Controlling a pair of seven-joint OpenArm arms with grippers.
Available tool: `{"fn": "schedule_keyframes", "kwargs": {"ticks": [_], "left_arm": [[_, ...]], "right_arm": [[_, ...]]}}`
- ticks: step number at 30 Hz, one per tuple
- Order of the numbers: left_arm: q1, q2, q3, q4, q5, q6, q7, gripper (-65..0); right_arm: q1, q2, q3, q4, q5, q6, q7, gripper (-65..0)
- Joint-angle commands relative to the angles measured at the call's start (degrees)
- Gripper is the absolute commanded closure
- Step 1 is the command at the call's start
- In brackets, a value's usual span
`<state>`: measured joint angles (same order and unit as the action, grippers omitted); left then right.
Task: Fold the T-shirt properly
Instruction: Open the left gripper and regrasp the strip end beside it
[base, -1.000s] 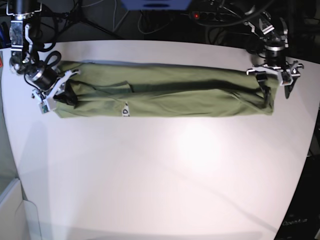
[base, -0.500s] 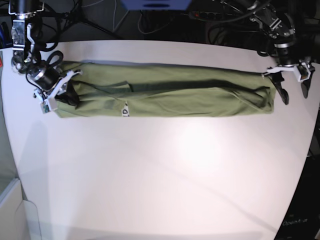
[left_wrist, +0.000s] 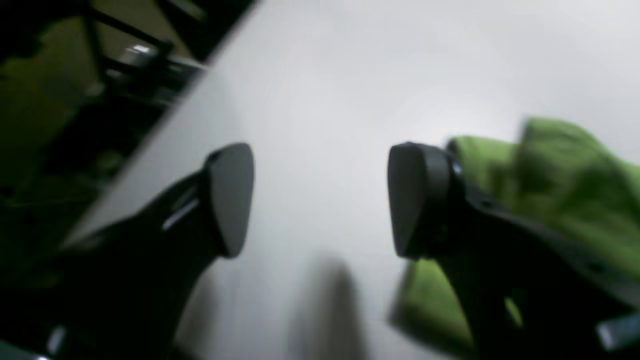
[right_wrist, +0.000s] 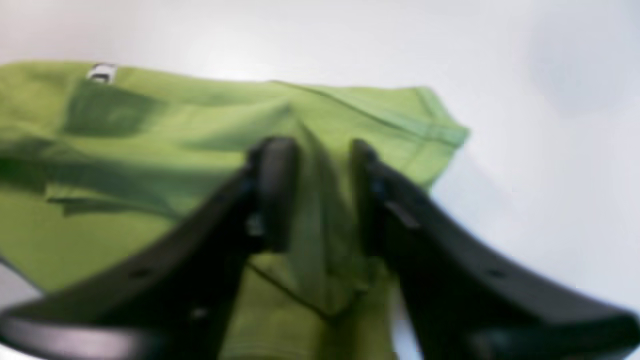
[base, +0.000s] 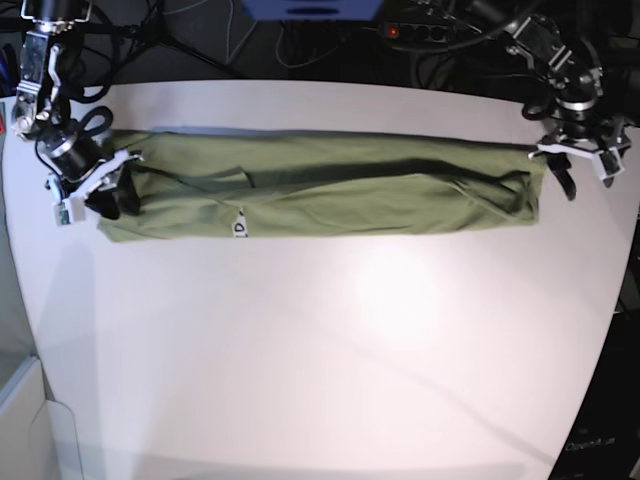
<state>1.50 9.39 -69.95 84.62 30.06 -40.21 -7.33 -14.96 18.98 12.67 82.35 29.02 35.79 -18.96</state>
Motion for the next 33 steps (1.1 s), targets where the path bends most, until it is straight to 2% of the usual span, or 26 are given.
{"fn": "schedule_keyframes", "kwargs": {"ticks": [1,3,5,11,21,26,33], "left_arm": [[-1.1,-0.4,0.2,1.8,-0.9,0.2,-0.4,-40.5],[-2.1,-0.4,0.0,2.8,-0.9,0.2,1.5,-40.5],[-2.3,-0.4,-0.1,3.6,-0.9,0.2,3.5,-40.5],[-3.0,-0.4,-0.1,4.5,-2.4,0.2,7.7,-40.5],[-3.4,-0.5,2.2,4.0,-2.2,0.2,19.6,-40.8],[-3.4,-2.0,4.4,4.0,-2.6,0.2,26.5,-40.8],[-4.3,-2.0,4.4,4.6,-2.2,0.2,27.6,-40.8]], "right_arm": [[0.3,0.3,0.9,0.7,0.8,0.1,1.4,-31.3],[-0.4,-0.4,1.9,1.0,0.8,0.1,1.7,-35.8],[-1.1,-0.6,3.1,1.0,1.0,0.1,1.9,-36.1],[-1.5,-4.1,10.0,1.1,0.9,0.3,1.6,-36.1],[-1.8,-3.6,10.0,0.6,0.8,0.4,1.3,-36.6],[-1.4,-3.6,10.0,0.6,0.8,0.4,-2.3,-36.7],[-1.0,-4.3,9.9,-1.2,0.7,0.4,-2.9,-34.4]]}}
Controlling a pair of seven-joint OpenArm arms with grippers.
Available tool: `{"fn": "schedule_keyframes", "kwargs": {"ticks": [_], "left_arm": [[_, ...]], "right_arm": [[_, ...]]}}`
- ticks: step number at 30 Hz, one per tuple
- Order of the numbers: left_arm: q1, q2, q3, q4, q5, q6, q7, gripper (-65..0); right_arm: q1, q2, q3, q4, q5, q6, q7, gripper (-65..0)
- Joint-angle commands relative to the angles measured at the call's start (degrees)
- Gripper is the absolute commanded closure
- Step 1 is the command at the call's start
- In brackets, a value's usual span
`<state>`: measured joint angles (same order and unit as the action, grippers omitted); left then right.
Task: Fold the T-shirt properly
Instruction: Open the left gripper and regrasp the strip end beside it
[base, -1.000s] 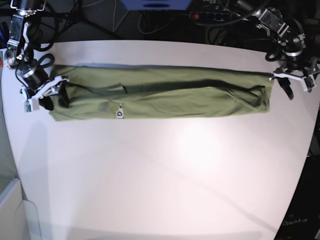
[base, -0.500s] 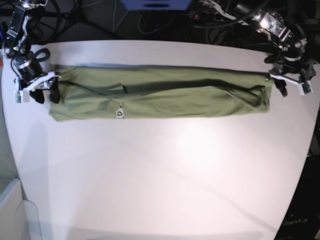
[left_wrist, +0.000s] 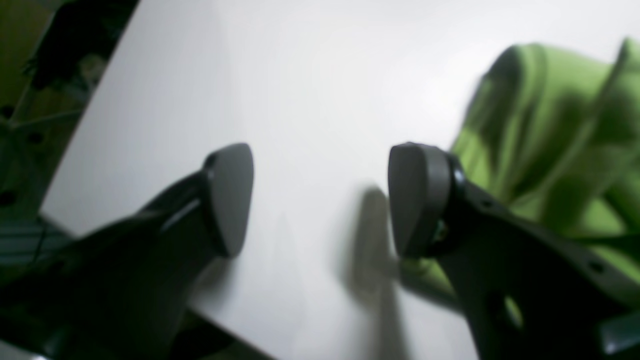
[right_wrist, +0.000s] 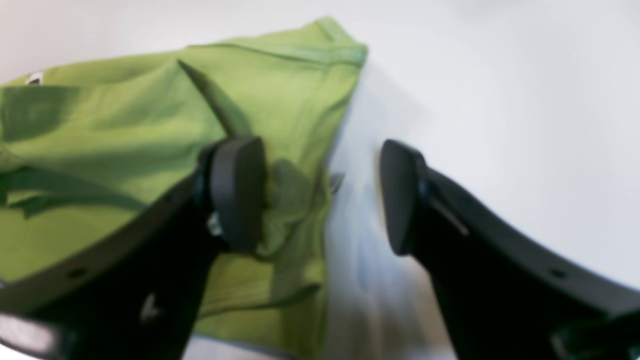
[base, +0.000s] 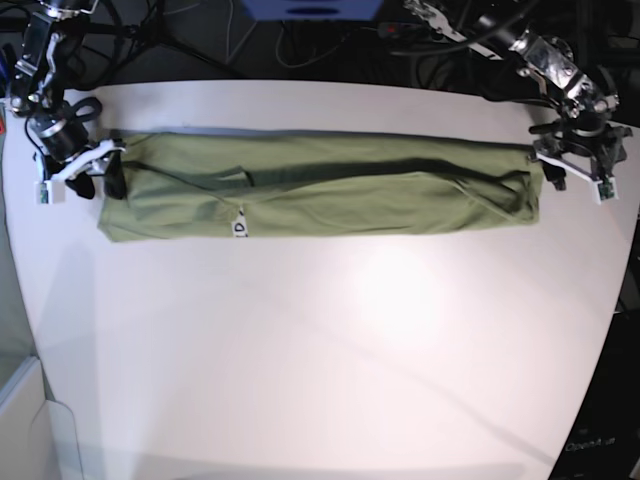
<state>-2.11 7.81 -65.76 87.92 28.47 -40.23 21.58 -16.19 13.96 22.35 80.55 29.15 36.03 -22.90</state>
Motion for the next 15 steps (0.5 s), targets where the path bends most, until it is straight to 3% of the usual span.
{"fn": "schedule_keyframes", "kwargs": {"ticks": [1,5,8,15], "left_arm": [[-0.7,-0.5,0.2,1.3,-0.6,0.2,-1.3,-40.8],[-0.8,-0.5,0.2,1.3,-0.6,0.2,-1.2,-40.8],[-0.8,-0.5,0.7,1.3,-0.6,0.2,-1.2,-40.8],[-0.6,0.1,2.8,1.3,-0.6,0.2,-1.1,-40.8]], "right_arm": [[0.8,0.9,0.2,-0.7,0.6,0.1,1.1,-32.1],[3.2,1.1,0.1,-7.9,0.6,0.2,1.0,-17.1],[4.1,1.8,0.0,-10.8,0.6,0.2,1.2,-10.2],[4.1,2.3,-1.4,-10.6,0.6,0.2,1.3,-7.4]]}}
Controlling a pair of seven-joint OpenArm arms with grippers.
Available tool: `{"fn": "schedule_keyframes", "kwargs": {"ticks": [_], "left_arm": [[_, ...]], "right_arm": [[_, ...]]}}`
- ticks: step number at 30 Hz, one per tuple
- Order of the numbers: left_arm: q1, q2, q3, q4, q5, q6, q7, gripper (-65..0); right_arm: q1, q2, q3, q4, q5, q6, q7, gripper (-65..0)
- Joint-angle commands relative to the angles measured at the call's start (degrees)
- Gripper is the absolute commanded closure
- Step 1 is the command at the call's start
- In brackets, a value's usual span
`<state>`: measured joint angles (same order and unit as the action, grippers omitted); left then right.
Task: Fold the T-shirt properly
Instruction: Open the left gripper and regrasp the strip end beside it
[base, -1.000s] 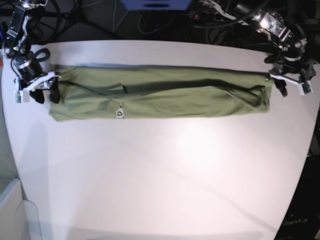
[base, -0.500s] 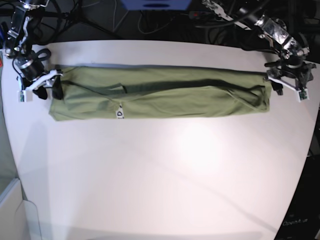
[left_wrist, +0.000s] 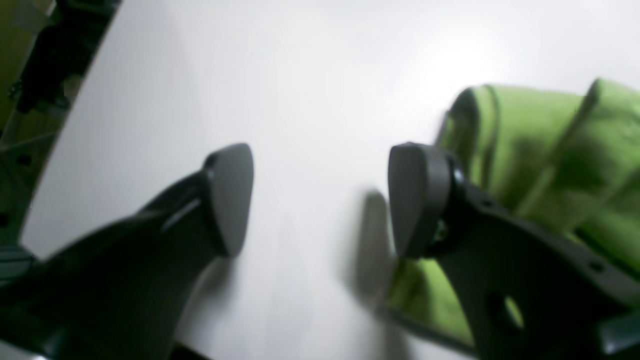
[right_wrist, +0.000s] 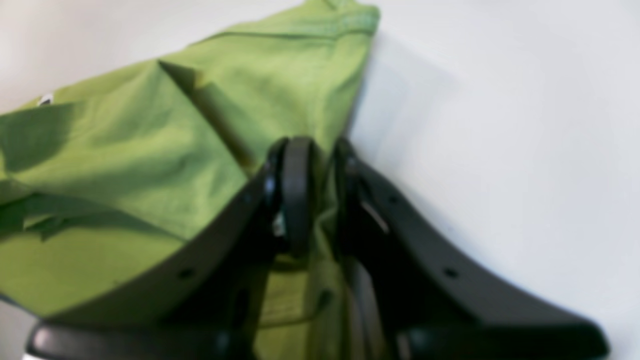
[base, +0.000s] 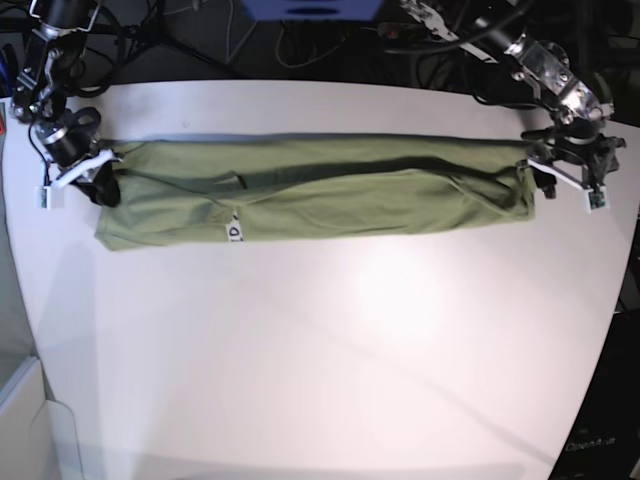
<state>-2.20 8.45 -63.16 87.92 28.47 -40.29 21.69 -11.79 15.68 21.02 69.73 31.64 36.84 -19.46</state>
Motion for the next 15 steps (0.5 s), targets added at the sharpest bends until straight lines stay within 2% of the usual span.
{"fn": "schedule_keyframes", "kwargs": {"ticks": [1,5,10,15], "left_arm": [[-0.5,-0.6,0.2,1.3,-0.5,0.3,-0.6,-40.8],[-0.6,-1.0,0.5,1.3,-0.6,0.3,4.2,-41.9],[-0.1,-0.7,2.0,4.1,-0.9,0.3,5.6,-56.2],[-0.6,0.6,1.7,11.5,-0.9,0.3,5.8,-53.5]], "right_arm": [[-0.3,0.5,0.0,0.2,-1.9,-0.6,-2.1,-7.4],[-0.3,0.5,0.0,0.2,-1.9,-0.6,-2.1,-7.4],[-0.3,0.4,-0.9,0.2,-1.9,-0.6,-2.1,-7.4],[-0.3,0.4,-1.3,0.2,-1.9,-0.6,-2.1,-7.4]]}}
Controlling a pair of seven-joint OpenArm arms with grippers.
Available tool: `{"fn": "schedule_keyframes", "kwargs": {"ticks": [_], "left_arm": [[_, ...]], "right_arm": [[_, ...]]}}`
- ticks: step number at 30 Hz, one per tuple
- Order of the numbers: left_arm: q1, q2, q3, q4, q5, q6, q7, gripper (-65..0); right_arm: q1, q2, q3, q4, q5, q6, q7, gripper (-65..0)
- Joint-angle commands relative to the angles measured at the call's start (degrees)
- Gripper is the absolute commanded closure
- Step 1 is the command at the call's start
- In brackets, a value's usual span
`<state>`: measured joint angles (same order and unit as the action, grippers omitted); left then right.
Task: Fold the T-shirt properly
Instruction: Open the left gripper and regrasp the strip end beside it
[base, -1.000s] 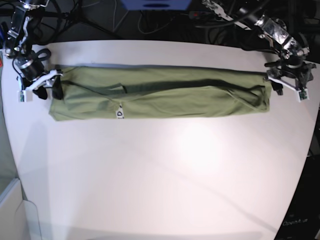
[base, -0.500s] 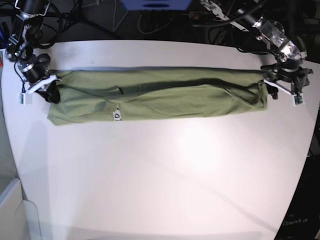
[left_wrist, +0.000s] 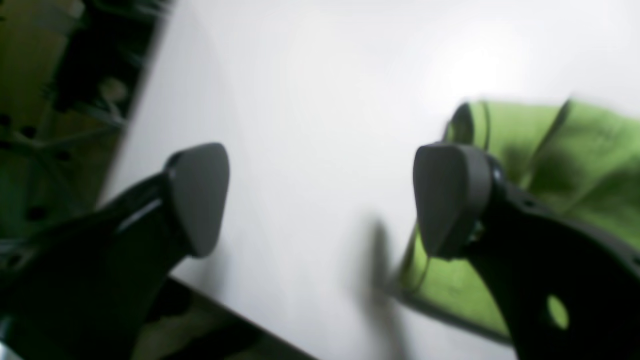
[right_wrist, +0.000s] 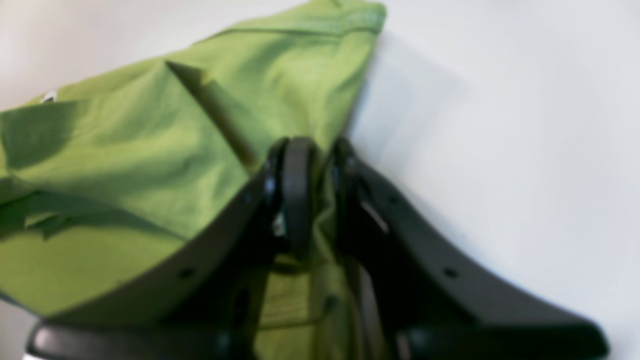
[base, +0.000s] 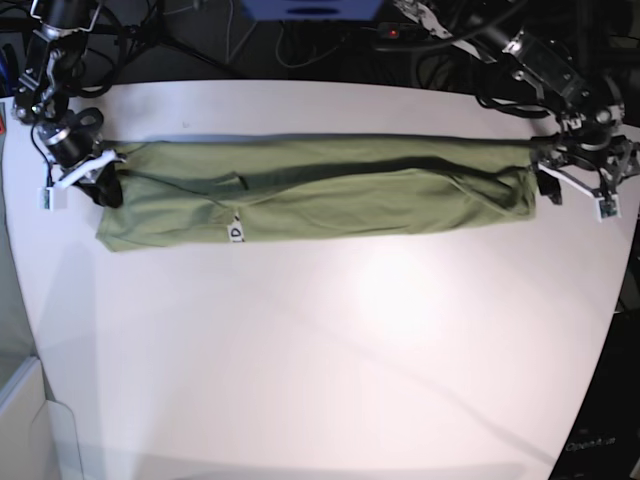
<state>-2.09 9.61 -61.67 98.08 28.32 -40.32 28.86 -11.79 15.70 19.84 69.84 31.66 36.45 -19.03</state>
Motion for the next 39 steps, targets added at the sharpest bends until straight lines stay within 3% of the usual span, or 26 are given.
{"fn": "schedule_keyframes", "kwargs": {"ticks": [1,6,10,15,17,23,28,39], "left_arm": [[-0.6,-0.6,0.2,2.5,-0.8,0.3,-1.1,-53.3],[-0.7,-0.6,0.6,2.8,-0.8,0.3,5.5,-53.3],[-0.3,-0.6,3.3,-0.5,-0.9,0.3,7.5,-53.3],[1.3,-0.6,3.8,-0.7,-6.9,0.3,7.8,-53.3],[1.6,-0.6,3.8,-0.5,-9.1,0.3,10.7,-53.4],[3.4,-6.9,7.6,0.3,-18.0,0.3,22.5,-53.4],[4.8,-11.1,11.3,0.2,-26.3,0.3,28.3,-53.4],[3.7,-10.6,14.3,-1.8,-27.0,0.3,28.7,-53.4]], "right_arm": [[-0.3,0.4,-0.1,0.1,-1.9,-0.2,-2.6,-7.4],[-0.3,0.4,-0.1,0.1,-1.9,-0.2,-2.6,-7.4],[-0.3,0.4,-0.1,0.1,-1.9,-0.2,-2.6,-7.4],[-0.3,0.4,-0.1,0.1,-1.9,-0.2,-2.6,-7.4],[-0.3,0.5,-0.1,0.1,-1.9,-0.2,-2.6,-7.4],[0.3,0.5,-0.1,0.1,-1.9,-0.2,-2.6,-7.4],[0.4,0.5,-0.2,0.1,-1.9,-0.2,-2.6,-7.4],[0.5,0.5,-0.2,0.1,-1.9,-0.2,-2.6,-7.4]]}}
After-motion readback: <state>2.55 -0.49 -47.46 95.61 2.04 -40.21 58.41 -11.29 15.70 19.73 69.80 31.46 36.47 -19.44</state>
